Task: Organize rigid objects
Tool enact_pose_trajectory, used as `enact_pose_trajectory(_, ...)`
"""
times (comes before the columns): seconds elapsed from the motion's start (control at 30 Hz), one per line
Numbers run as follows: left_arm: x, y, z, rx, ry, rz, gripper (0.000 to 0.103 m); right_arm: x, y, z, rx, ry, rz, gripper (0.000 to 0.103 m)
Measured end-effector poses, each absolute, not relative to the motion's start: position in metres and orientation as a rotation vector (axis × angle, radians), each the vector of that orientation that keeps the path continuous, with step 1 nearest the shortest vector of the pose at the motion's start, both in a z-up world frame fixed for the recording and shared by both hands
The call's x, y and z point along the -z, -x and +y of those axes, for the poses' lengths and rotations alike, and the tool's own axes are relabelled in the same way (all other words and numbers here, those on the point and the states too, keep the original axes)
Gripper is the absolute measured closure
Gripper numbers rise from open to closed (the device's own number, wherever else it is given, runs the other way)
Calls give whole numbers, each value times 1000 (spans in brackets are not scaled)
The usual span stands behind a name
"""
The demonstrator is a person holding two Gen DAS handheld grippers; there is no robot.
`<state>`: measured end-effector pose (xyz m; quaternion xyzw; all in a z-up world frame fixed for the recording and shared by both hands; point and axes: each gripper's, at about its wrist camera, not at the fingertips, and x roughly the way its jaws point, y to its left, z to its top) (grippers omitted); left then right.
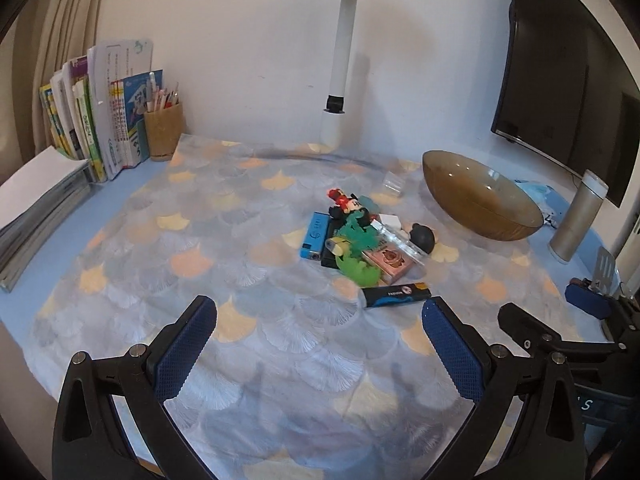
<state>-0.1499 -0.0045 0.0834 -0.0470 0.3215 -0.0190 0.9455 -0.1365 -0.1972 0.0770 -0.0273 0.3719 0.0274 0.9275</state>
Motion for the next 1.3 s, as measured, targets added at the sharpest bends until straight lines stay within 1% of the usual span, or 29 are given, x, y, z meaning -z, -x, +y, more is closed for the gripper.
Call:
enact_pose_trajectory(0.6, -76, 124, -6, 16, 81, 716, 1, -65, 117, -196, -60, 59, 832, 0)
enact_pose_trajectory(1.3, -70, 124, -7, 12, 80, 749, 1, -60, 117, -198, -45, 54, 847, 0)
